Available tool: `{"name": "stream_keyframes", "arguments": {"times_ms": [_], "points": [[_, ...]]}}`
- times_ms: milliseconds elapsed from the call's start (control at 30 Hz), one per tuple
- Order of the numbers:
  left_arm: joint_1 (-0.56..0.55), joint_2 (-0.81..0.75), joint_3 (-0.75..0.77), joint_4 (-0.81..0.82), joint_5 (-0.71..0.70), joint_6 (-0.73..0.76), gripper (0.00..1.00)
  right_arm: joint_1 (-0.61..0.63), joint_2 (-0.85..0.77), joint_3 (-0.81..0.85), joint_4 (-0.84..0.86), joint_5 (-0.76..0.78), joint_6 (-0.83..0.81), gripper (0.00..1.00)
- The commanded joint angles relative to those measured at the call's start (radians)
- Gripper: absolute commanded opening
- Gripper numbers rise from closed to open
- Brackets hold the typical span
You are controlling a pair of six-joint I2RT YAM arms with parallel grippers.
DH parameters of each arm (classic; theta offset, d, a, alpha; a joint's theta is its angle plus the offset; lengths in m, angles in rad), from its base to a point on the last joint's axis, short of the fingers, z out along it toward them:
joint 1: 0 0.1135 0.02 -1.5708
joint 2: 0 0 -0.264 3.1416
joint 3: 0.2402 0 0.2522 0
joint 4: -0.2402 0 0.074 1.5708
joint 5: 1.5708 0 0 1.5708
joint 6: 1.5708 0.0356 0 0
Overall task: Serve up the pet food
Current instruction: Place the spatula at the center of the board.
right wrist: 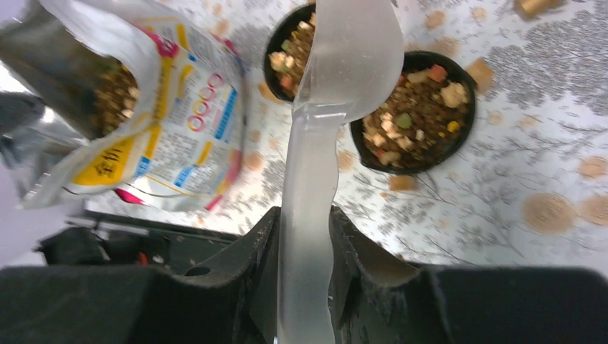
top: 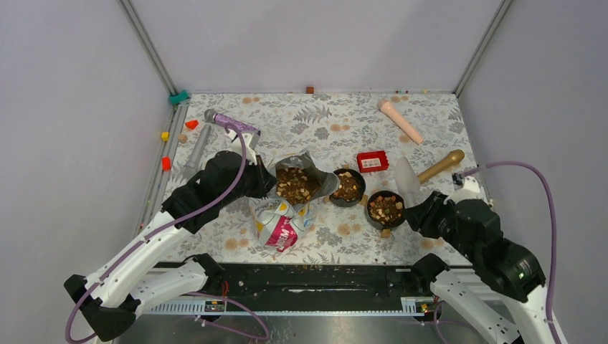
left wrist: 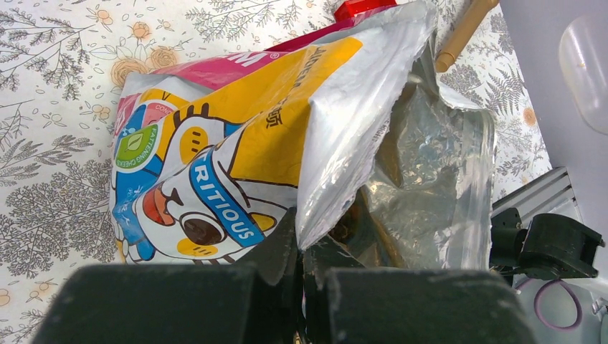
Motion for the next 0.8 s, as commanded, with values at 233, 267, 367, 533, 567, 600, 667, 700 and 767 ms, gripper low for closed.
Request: {"name": "stream_keyframes", "arguments": {"times_ms": [233, 267, 367, 533, 567, 600, 667, 700, 767], "points": [[-0.006, -0.014, 0.034, 0.035, -0.016, -0.011, 0.00, -0.005, -0.199, -0.312, 0.577, -0.247, 0.288, 0.01], [-0.006, -0.014, 0.035, 0.035, -0.020, -0.011, 0.00, -0.005, -0.202, -0.343, 0.622, -0.274, 0.309, 0.01], [-0.007, -0.017, 0.037, 0.035, -0.009, -0.011, 0.00, -0.005, -0.185, -0.455, 0.705, -0.368, 0.395, 0.01], [-0.006, -0.032, 0.036, 0.033, -0.019, -0.010, 0.00, -0.005, -0.109, -0.521, 0.647, -0.469, 0.365, 0.01], [-0.006, -0.035, 0.036, 0.036, -0.017, -0.010, 0.00, -0.006, -0.105, -0.534, 0.618, -0.473, 0.356, 0.01], [-0.006, -0.038, 0.035, 0.035, -0.017, -0.009, 0.00, -0.006, -0.105, -0.548, 0.599, -0.484, 0.350, 0.01], [-0.006, -0.042, 0.035, 0.036, -0.020, -0.008, 0.00, -0.006, -0.113, -0.578, 0.584, -0.528, 0.327, 0.01], [-0.006, -0.044, 0.035, 0.037, -0.020, -0.008, 0.00, -0.005, -0.114, -0.592, 0.582, -0.559, 0.316, 0.02], [-0.006, -0.043, 0.033, 0.040, -0.011, -0.009, 0.00, -0.005, -0.115, -0.625, 0.569, -0.607, 0.308, 0.02]]}}
